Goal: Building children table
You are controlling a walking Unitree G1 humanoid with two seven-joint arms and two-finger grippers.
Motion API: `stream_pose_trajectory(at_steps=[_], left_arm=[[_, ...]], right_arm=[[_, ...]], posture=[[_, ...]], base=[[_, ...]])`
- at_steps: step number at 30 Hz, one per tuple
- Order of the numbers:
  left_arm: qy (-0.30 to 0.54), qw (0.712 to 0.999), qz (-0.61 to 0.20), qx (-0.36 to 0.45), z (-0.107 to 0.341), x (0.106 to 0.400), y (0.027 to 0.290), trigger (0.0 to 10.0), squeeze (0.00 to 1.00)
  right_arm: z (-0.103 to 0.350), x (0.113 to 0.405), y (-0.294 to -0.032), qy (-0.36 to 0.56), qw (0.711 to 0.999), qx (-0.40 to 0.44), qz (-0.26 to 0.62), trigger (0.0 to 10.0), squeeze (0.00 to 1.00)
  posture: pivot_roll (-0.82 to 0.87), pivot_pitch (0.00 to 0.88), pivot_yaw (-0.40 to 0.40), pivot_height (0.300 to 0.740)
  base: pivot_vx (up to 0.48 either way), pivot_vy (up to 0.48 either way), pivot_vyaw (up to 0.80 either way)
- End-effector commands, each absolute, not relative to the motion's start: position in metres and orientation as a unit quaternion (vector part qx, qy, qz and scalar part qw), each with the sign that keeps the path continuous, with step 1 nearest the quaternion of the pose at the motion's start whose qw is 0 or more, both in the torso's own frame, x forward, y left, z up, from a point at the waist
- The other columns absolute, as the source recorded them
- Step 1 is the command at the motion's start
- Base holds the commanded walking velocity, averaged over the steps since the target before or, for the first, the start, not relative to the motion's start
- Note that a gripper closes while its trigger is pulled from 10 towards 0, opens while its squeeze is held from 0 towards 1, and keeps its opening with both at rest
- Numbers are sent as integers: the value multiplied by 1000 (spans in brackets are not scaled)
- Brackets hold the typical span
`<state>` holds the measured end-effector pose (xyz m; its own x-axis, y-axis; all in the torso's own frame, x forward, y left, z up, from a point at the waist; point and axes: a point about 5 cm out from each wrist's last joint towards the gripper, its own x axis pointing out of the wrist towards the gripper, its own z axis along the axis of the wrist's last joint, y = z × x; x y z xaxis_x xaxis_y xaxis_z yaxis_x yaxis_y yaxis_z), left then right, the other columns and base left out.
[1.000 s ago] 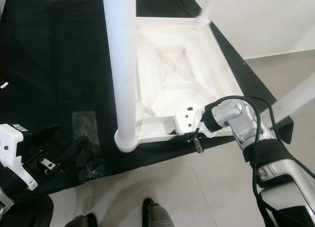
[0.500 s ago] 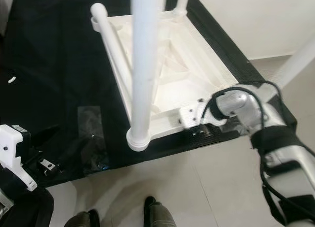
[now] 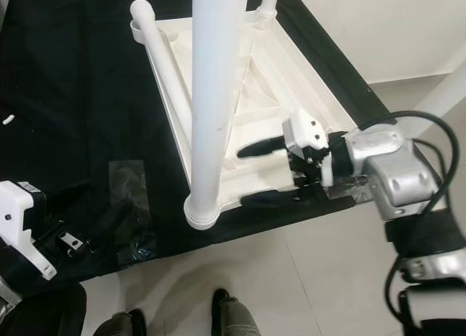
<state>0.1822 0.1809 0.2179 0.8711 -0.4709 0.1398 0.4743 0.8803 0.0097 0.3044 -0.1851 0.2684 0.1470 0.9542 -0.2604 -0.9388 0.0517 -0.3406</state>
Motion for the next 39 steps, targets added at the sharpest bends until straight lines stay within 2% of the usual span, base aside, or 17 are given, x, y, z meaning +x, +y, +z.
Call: stream_pose_trajectory(at_steps=[1, 2, 6, 10, 14, 18, 19, 21, 24, 25, 26, 30, 35, 37, 38, 39], left_arm=[[-79, 966, -246, -14, 219, 180, 186, 10000, 0], [-84, 966, -243, -9, 221, 180, 190, 10000, 0], [-92, 964, -251, -12, 221, 179, 198, 10000, 0], [-88, 959, -268, -11, 219, 176, 192, 10000, 0], [-81, 956, -282, -20, 217, 173, 189, 10000, 0], [-81, 945, -315, -38, 218, 170, 187, 10000, 0], [-86, 930, -353, -57, 220, 167, 185, 10000, 0], [-87, 920, -375, -68, 221, 165, 184, 10000, 0], [-87, 917, -382, -71, 221, 164, 184, 10000, 0], [-87, 916, -384, -71, 221, 164, 184, 10000, 0], [-88, 916, -385, -73, 221, 163, 183, 10000, 0], [-89, 915, -387, -76, 221, 162, 183, 10000, 0], [-91, 915, -385, -82, 221, 161, 184, 10000, 0], [-90, 915, -384, -82, 221, 161, 185, 10000, 0], [-90, 916, -383, -81, 220, 161, 185, 10000, 0], [-90, 916, -383, -81, 220, 161, 185, 10000, 0]], right_arm=[[263, 302, -179, -32, 721, -209, 660, 10000, 82], [262, 301, -174, -36, 717, -200, 667, 10000, 0], [256, 299, -144, -45, 688, -184, 701, 10000, 0], [263, 313, -127, -67, 694, -203, 688, 10000, 0], [272, 325, -121, -85, 705, -214, 671, 10000, 0], [277, 330, -120, -88, 696, -226, 676, 10000, 0], [281, 333, -119, -85, 688, -232, 682, 10000, 0], [284, 334, -119, -82, 681, -234, 689, 10000, 0], [284, 335, -120, -78, 676, -233, 695, 10000, 0], [285, 336, -120, -77, 671, -230, 701, 745, 0], [286, 336, -121, -76, 668, -225, 705, 0, 0], [288, 338, -122, -78, 665, -213, 712, 0, 0], [281, 337, -123, -82, 678, -197, 703, 0, 0], [273, 332, -123, -89, 705, -183, 679, 0, 0], [263, 326, -123, -86, 732, -171, 654, 0, 0], [263, 326, -123, -86, 732, -171, 654, 0, 0]], posture=[[13, 271, -93, 740], [16, 266, -93, 740], [27, 263, -93, 740], [46, 270, -101, 740], [61, 279, -111, 740], [64, 285, -121, 740], [57, 290, -131, 740], [57, 293, -137, 740], [57, 293, -137, 740], [57, 295, -139, 740], [54, 296, -143, 740], [55, 297, -145, 740], [56, 298, -147, 740], [47, 299, -147, 740], [44, 299, -152, 740], [44, 299, -152, 740]], base=[[0, 0, 0], [0, 0, 0], [0, 0, 0], [0, 0, 0], [0, 0, 0], [0, 0, 0], [0, 0, 0], [0, 0, 0], [0, 0, 0], [0, 0, 0], [0, 0, 0], [0, 0, 0], [0, 0, 0], [0, 0, 0], [0, 0, 0], [0, 0, 0]])
